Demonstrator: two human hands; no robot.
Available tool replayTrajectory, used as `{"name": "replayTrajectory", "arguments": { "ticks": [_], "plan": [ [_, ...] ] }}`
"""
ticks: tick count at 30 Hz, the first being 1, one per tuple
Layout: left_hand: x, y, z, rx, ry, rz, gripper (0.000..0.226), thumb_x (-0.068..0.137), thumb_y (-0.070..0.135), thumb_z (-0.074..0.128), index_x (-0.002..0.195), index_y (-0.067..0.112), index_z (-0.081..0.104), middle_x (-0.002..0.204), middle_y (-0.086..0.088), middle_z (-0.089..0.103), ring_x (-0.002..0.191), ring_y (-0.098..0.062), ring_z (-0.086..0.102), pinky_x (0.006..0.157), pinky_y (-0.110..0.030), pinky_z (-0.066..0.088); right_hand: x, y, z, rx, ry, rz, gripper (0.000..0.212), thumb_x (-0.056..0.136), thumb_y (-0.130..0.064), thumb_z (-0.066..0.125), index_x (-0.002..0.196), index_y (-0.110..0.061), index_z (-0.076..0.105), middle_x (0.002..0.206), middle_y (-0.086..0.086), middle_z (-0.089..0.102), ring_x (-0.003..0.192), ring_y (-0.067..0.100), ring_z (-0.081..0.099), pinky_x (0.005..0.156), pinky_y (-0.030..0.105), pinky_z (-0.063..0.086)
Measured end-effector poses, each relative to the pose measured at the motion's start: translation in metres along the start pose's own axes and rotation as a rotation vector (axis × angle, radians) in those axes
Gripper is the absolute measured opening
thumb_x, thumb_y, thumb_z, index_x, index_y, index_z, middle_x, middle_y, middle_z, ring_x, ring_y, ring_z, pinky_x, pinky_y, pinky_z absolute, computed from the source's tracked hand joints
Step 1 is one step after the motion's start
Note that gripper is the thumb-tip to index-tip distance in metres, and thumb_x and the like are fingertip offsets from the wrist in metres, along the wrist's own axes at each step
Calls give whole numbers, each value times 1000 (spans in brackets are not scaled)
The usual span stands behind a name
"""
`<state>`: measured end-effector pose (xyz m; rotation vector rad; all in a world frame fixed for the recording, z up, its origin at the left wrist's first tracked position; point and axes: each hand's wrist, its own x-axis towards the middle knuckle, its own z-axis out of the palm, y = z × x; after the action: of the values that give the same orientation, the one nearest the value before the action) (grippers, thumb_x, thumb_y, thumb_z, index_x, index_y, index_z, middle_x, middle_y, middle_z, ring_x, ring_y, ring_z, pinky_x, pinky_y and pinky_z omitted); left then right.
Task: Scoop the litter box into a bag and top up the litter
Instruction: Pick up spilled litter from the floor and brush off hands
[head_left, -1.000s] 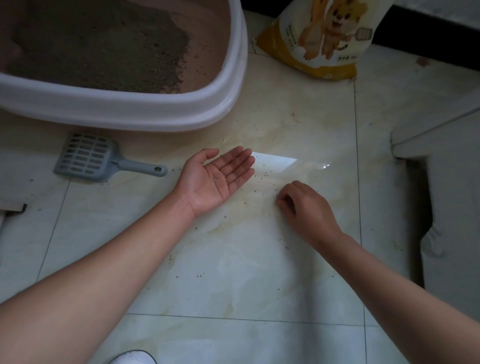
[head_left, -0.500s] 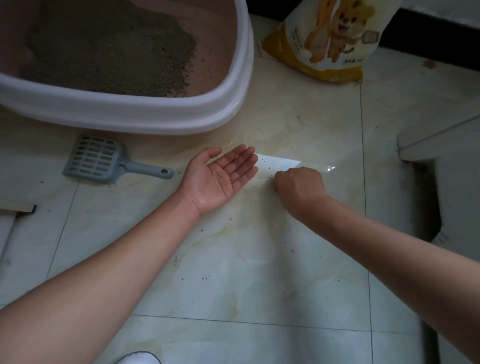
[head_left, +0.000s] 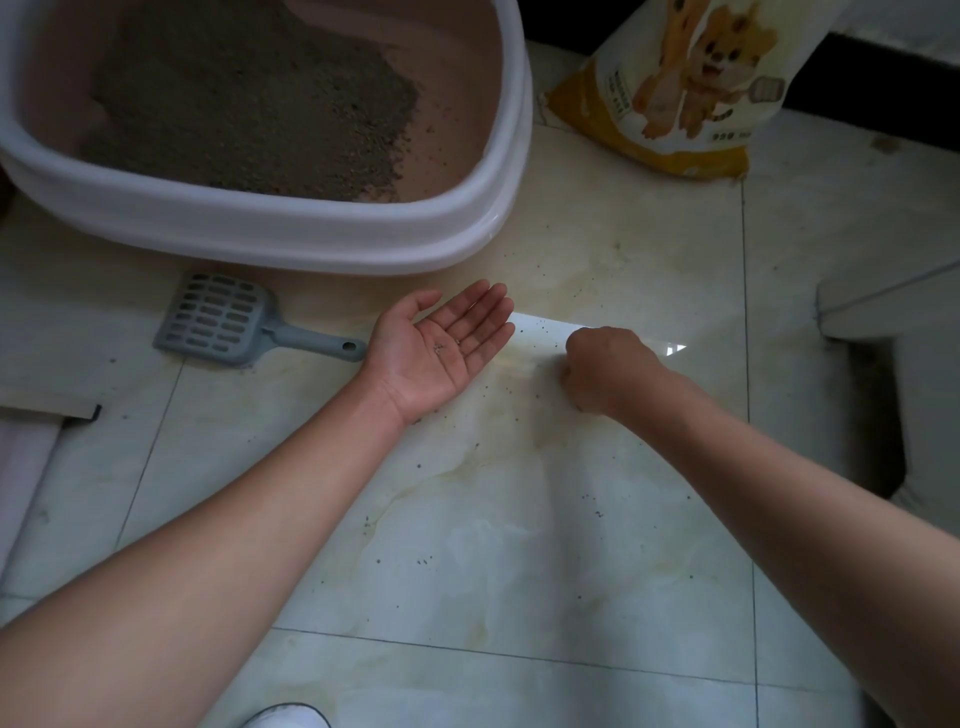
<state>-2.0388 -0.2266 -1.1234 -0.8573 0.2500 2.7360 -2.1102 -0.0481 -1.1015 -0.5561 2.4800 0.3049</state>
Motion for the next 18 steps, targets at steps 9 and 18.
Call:
{"name": "replayTrajectory", "arguments": {
  "ticks": [9,18],
  "plan": [
    [7,-2,-3,-3,10,-8,40,95,23,40,113,-2,66,121,-18,66,112,-32,65,103,-45,47,11,-24,-14,-45,-35,-17,9,96,-11,54,89,-13,49,70,0,38,82,24,46,69,30,38],
    [15,-2,-7,1,16,-18,41,96,24,39,115,-2,65,123,-18,66,113,-32,64,102,-45,48,17,-32,-23,-135,-84,-8,12,94,-10,57,105,-12,60,96,4,61,105,27,61,73,30,41]
  ]
}}
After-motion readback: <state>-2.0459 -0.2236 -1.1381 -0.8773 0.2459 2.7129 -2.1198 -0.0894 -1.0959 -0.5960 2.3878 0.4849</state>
